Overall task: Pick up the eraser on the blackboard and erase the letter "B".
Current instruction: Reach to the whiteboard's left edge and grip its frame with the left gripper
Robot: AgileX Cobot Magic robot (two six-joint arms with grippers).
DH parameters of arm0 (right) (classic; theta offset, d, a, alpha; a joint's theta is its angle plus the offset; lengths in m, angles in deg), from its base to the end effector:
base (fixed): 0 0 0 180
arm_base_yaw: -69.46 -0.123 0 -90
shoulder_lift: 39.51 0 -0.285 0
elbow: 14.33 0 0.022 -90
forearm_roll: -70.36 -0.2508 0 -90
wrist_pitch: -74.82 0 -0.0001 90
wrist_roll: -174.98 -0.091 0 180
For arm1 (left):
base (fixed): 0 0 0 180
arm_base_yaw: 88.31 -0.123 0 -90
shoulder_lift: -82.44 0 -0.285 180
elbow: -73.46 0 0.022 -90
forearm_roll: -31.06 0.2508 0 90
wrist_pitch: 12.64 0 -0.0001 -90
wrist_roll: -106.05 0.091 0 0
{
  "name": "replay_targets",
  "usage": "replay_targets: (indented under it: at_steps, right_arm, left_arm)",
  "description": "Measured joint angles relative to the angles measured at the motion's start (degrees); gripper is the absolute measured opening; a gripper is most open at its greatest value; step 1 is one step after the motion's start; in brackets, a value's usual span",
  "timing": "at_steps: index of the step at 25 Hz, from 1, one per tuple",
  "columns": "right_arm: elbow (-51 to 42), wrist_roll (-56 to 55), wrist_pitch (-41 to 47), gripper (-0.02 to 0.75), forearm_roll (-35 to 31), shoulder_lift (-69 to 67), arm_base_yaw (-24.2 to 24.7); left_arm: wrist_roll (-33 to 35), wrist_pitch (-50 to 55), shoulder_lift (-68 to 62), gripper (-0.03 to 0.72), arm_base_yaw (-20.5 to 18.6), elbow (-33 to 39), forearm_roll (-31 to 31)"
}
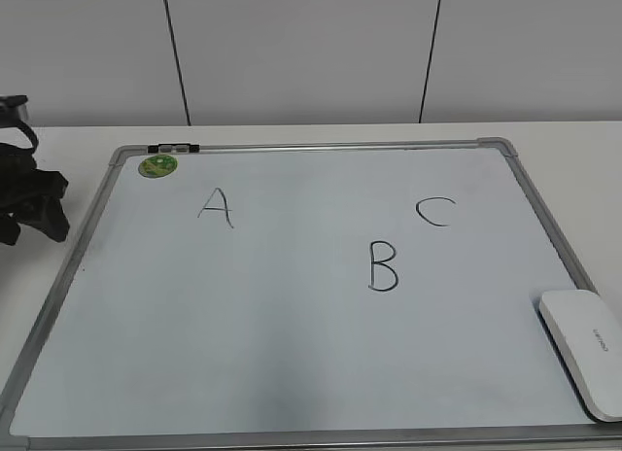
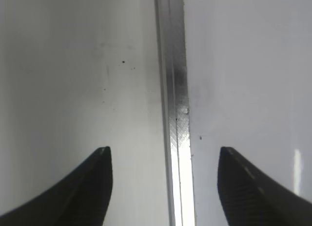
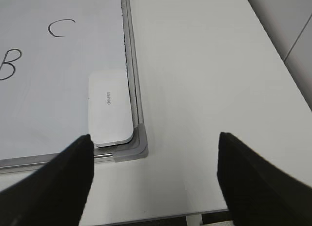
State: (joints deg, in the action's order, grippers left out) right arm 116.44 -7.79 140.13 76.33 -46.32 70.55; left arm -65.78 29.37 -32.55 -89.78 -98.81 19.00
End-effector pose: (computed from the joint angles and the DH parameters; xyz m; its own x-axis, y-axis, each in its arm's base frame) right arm -0.0100 -0.0084 0.2681 -0.5179 0.0145 -0.8553 0.1022 0.9938 -0.0450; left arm 0.3681 -0.0033 0.1776 -0.9615 -0.0394 -0.2720 -0.0014 0.9904 -0.1385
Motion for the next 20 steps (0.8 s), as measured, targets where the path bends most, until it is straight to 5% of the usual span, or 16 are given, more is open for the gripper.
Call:
replay_targets:
  at_steps: [20]
  right_arm:
    - [0.00,0.00,0.00,0.587,0.00,0.00,0.00]
  left_arm:
    - [2.16,5.20,-11.80,0.386,0.00,-10.38,-0.12]
